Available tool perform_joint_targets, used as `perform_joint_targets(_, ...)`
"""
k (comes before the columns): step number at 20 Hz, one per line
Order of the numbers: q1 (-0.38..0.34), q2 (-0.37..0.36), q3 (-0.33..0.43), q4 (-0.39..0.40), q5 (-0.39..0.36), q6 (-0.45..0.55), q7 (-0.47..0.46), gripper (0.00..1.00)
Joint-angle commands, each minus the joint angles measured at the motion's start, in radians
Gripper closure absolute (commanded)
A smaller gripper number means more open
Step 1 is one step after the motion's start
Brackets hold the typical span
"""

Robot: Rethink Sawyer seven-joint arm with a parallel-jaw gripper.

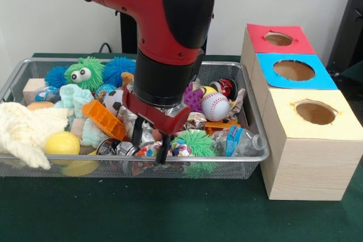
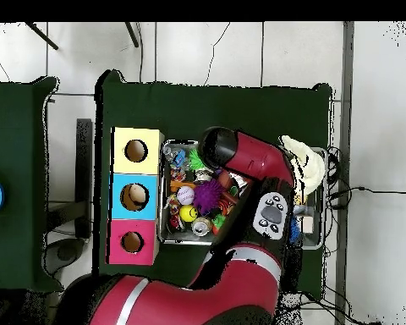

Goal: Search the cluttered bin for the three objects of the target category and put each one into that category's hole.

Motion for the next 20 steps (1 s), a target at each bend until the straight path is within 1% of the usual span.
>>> perform_joint_targets(1, 0.004, 0.049, 0.044, -0.027, -0.029, 0.067, 0.121, 0.0)
perform_joint_targets(7, 0.015, 0.073, 0.033, -0.051, -0.032, 0.063, 0.125, 0.0)
perform_joint_targets(9, 0.017, 0.08, 0.038, -0.05, -0.029, 0.044, 0.13, 0.0)
perform_joint_targets(14, 0.023, 0.083, 0.035, -0.05, -0.029, 0.04, 0.13, 0.0)
perform_joint_targets(20, 0.011, 0.071, 0.054, -0.036, -0.045, 0.033, 0.084, 0.0)
